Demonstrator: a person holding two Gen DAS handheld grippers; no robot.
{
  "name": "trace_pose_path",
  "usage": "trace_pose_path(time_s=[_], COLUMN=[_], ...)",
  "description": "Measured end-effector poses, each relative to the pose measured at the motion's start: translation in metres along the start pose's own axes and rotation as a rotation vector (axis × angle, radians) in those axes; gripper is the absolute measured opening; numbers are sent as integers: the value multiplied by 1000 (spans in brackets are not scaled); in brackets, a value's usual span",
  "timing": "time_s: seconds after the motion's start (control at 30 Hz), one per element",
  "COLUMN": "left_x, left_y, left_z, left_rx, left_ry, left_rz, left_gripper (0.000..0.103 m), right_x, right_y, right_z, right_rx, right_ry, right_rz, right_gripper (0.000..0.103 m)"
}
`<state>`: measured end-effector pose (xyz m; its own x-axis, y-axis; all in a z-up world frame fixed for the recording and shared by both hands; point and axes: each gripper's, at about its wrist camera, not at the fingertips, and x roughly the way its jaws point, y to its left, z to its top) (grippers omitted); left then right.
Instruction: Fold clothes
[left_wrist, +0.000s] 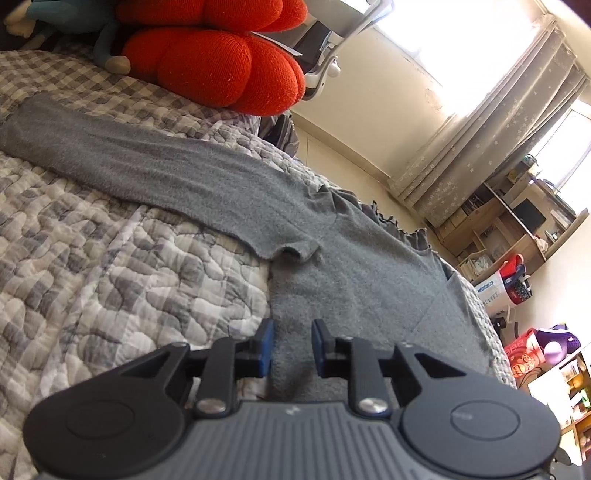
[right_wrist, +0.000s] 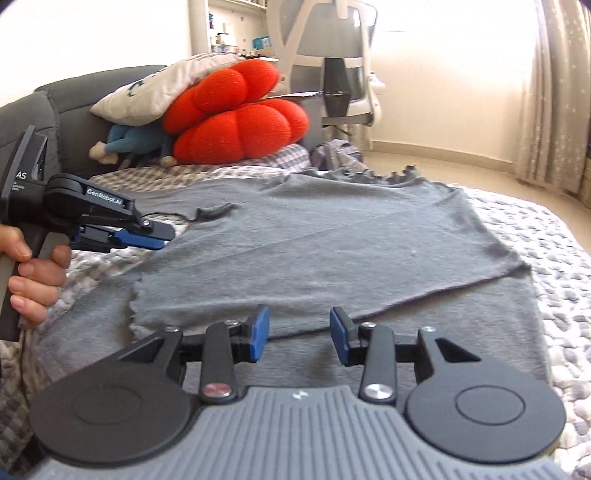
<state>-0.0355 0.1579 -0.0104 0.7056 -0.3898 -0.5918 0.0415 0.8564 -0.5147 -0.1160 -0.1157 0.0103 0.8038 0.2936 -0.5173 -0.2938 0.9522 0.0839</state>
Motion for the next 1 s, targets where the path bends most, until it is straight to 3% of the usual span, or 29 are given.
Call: trace_pose_path(time_s=[0.13,0.23,0.7,1.0], left_x=[0,0,-3,-20], left_y=[-3,-3,-2,11], left_z=[-3,-3,2,13], left_rx=[30,47,60,6], left_ry=[-18,-25,-38,-66], left_rz=[5,32,75,46], left_gripper=[21,5,4,5], right_x=[3,3,2,1], right_y=[-15,-13,-20,-36], right_z=[-16,-18,-23,-23], right_rx=[48,31,53,153], right_ry=[-41,-51,-67,-79], right_rz=[19,20,60,133], right_gripper=[53,55,60,60])
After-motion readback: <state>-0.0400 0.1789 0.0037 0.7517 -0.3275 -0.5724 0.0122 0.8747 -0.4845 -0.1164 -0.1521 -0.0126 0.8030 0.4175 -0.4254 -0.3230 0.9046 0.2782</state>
